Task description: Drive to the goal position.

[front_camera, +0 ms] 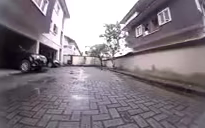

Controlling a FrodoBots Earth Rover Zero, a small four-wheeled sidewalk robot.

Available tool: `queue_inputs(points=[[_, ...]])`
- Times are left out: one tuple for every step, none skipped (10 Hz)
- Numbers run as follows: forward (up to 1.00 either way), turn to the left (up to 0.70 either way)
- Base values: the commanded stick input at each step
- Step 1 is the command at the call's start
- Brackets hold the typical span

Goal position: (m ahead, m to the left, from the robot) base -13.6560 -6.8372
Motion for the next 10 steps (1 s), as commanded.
queue_inputs(points=[[0.00, -0.70], [0.00, -0.70], [0.00, -0.70], [0.00, -0.70], [0.00, -0.70], [0.00, -0.70], [0.00, -0.70], [0.00, -0.70], [0.00, -0.70], [0.00, -0.70]])
